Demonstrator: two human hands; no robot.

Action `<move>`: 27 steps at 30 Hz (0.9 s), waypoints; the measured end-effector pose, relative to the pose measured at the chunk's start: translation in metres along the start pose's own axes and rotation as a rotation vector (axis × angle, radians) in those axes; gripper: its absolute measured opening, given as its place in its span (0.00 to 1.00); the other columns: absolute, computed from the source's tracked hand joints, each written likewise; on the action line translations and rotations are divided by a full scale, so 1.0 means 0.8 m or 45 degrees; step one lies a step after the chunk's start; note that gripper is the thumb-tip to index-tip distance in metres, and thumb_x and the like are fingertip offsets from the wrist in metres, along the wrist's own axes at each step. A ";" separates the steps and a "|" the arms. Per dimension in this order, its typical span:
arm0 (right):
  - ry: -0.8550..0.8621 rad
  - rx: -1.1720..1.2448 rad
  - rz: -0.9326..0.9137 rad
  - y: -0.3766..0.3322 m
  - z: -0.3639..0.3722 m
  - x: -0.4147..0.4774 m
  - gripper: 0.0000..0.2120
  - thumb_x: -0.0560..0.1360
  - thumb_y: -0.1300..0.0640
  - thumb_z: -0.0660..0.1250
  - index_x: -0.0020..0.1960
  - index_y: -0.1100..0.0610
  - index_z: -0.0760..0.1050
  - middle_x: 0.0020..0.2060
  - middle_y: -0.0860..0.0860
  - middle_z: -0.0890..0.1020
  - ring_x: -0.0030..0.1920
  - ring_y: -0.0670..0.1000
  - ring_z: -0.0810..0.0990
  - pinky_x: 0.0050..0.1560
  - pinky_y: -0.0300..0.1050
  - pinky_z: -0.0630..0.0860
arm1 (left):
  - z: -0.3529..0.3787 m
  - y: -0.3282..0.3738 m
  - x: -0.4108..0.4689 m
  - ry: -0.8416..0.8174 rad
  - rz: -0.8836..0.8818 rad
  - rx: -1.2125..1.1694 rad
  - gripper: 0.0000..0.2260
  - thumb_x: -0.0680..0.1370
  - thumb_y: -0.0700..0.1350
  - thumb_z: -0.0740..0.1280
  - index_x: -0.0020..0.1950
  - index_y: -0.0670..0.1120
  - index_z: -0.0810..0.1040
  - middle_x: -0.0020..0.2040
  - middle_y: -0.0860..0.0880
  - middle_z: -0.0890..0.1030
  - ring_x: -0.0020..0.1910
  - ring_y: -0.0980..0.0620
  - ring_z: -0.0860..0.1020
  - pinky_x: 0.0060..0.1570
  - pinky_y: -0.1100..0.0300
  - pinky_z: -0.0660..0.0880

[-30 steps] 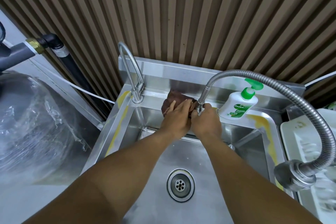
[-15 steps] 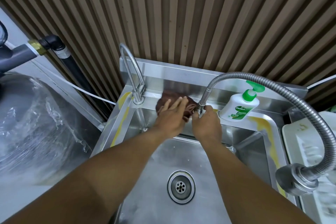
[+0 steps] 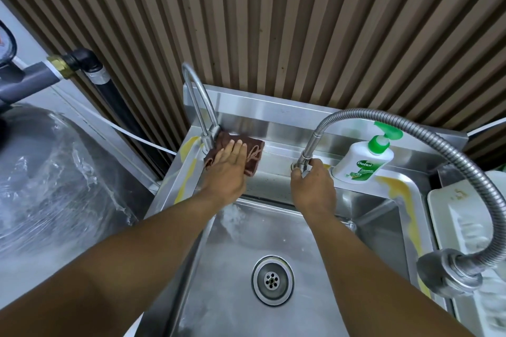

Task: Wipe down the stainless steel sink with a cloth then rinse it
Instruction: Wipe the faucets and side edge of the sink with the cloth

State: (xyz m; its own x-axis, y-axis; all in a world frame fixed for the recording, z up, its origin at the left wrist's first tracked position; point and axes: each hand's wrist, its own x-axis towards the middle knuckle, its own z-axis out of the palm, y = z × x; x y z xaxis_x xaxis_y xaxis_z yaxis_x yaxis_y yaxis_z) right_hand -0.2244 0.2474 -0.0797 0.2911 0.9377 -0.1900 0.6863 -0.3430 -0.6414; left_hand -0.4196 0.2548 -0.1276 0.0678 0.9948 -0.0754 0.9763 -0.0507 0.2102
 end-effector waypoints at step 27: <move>-0.006 -0.011 -0.008 0.003 0.003 0.000 0.14 0.80 0.48 0.61 0.62 0.52 0.71 0.54 0.55 0.80 0.53 0.61 0.79 0.51 0.53 0.75 | 0.015 0.090 0.022 0.038 -0.307 0.074 0.42 0.78 0.40 0.64 0.80 0.36 0.36 0.81 0.36 0.37 0.80 0.39 0.38 0.79 0.44 0.42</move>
State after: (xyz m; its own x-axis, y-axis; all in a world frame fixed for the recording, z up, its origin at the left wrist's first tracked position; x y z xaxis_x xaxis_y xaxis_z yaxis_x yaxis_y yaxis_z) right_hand -0.2245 0.2469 -0.0827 0.2836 0.9401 -0.1893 0.6941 -0.3374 -0.6359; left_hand -0.3454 0.2677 -0.1252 -0.1740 0.9808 -0.0877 0.9737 0.1847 0.1334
